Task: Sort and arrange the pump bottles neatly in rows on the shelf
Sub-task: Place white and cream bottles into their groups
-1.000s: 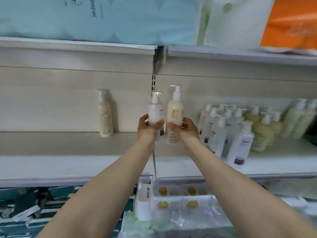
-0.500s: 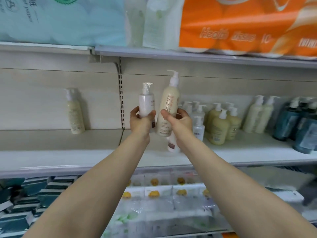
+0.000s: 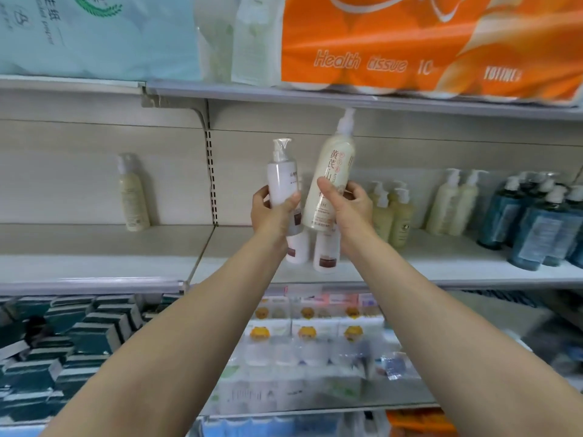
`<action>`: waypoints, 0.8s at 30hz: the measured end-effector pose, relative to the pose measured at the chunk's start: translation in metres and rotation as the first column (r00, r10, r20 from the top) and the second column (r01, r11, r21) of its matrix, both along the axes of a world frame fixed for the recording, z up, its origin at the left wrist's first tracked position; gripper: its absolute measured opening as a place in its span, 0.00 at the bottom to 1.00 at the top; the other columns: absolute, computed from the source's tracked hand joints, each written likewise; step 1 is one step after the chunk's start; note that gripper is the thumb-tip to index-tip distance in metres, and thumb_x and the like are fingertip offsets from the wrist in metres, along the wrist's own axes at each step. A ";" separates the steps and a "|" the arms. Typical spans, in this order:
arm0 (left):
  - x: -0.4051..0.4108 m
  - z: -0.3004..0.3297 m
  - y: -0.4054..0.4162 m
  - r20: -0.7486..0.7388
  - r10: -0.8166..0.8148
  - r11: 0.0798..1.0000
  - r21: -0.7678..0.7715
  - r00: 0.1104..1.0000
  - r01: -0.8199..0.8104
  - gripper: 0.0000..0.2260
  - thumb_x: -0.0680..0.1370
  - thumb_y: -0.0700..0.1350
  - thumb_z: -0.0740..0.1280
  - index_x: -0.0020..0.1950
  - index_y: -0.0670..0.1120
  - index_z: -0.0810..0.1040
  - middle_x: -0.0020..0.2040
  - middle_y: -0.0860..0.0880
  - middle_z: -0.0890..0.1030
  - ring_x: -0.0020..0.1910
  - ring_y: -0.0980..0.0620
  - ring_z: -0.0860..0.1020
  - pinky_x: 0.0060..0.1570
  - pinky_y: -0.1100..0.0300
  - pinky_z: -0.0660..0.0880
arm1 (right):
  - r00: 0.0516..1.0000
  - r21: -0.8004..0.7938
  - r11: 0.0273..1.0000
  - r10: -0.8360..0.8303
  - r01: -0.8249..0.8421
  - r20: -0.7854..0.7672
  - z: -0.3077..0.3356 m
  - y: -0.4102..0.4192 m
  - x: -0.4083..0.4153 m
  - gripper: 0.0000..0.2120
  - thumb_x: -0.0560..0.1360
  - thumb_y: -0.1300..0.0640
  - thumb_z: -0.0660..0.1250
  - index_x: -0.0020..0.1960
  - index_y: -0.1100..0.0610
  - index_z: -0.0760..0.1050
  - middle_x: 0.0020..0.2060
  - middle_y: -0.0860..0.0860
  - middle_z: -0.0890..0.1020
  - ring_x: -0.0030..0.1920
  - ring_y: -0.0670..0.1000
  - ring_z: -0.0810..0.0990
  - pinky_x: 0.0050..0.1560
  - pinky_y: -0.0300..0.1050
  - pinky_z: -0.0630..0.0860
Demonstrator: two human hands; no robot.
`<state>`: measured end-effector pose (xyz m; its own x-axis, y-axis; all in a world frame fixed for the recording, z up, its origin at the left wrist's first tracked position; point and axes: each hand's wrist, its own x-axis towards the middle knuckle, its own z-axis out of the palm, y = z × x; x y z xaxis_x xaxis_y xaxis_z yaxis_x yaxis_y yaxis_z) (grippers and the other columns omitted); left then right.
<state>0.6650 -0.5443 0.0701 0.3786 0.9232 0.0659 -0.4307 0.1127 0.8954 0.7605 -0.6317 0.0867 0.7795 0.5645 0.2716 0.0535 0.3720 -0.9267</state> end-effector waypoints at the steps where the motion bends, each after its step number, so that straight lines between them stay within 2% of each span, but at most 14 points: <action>1: 0.004 -0.001 -0.006 0.002 -0.019 1.000 0.001 1.000 0.019 0.24 0.70 0.44 0.78 0.60 0.57 0.72 0.59 0.49 0.80 0.56 0.43 0.81 0.52 0.37 0.79 | 1.000 0.000 1.000 -0.017 0.017 -0.001 -0.001 -0.007 0.005 0.25 0.69 0.50 0.80 0.61 0.55 0.76 0.49 0.48 0.86 0.46 0.46 0.86 0.44 0.43 0.82; 3: 0.014 -0.001 -0.017 0.016 -0.038 0.999 0.006 0.999 0.038 0.23 0.71 0.42 0.78 0.60 0.56 0.72 0.59 0.49 0.80 0.56 0.45 0.81 0.57 0.40 0.79 | 0.999 0.008 0.999 -0.051 0.051 -0.010 -0.002 -0.020 0.014 0.26 0.68 0.50 0.81 0.60 0.56 0.76 0.49 0.49 0.86 0.46 0.47 0.86 0.48 0.47 0.83; 6: 0.030 0.002 -0.035 0.017 -0.078 0.997 0.019 0.997 0.078 0.23 0.72 0.41 0.77 0.61 0.55 0.71 0.58 0.49 0.80 0.54 0.47 0.82 0.56 0.43 0.80 | 0.995 0.042 0.996 -0.082 0.085 -0.058 -0.001 -0.037 0.028 0.27 0.65 0.49 0.83 0.59 0.54 0.77 0.49 0.51 0.86 0.48 0.50 0.87 0.52 0.55 0.83; 7: 0.035 0.003 -0.040 0.020 -0.098 0.995 0.025 0.995 0.097 0.23 0.72 0.41 0.77 0.62 0.54 0.72 0.58 0.49 0.80 0.54 0.47 0.82 0.55 0.43 0.80 | 0.993 0.047 0.994 -0.093 0.097 -0.076 0.000 -0.043 0.032 0.26 0.65 0.50 0.83 0.59 0.54 0.77 0.49 0.51 0.86 0.47 0.51 0.87 0.51 0.54 0.84; 11: 0.054 0.001 -0.059 0.011 -0.162 0.986 0.039 0.987 0.161 0.27 0.73 0.41 0.77 0.68 0.51 0.71 0.59 0.50 0.80 0.54 0.47 0.82 0.50 0.46 0.82 | 0.983 0.043 0.985 -0.165 0.169 -0.077 0.000 -0.067 0.046 0.23 0.70 0.55 0.79 0.62 0.57 0.75 0.47 0.49 0.85 0.40 0.43 0.85 0.35 0.38 0.80; 15: 0.071 -0.002 -0.074 -0.013 -0.226 0.972 0.054 0.974 0.227 0.25 0.73 0.42 0.76 0.67 0.52 0.70 0.58 0.51 0.80 0.53 0.50 0.81 0.54 0.46 0.80 | 0.969 0.013 0.971 -0.239 0.241 -0.066 -0.008 -0.082 0.065 0.24 0.70 0.55 0.80 0.62 0.58 0.75 0.51 0.50 0.84 0.44 0.44 0.85 0.39 0.36 0.79; 19: 0.087 -0.003 -0.084 -0.024 -0.298 0.953 0.044 0.954 0.298 0.28 0.73 0.41 0.76 0.70 0.51 0.69 0.60 0.50 0.79 0.54 0.49 0.80 0.57 0.43 0.79 | 0.950 -0.026 0.952 -0.306 0.305 -0.060 -0.015 -0.094 0.080 0.24 0.70 0.54 0.80 0.62 0.56 0.75 0.49 0.46 0.83 0.43 0.41 0.83 0.37 0.35 0.78; 24: 0.113 -0.008 -0.083 -0.032 -0.383 0.923 0.030 0.923 0.384 0.24 0.72 0.42 0.77 0.64 0.53 0.71 0.56 0.52 0.81 0.54 0.48 0.81 0.58 0.41 0.78 | 0.912 -0.043 0.916 -0.401 0.399 -0.088 -0.030 -0.099 0.096 0.26 0.69 0.53 0.80 0.63 0.57 0.75 0.52 0.50 0.84 0.47 0.45 0.84 0.36 0.34 0.78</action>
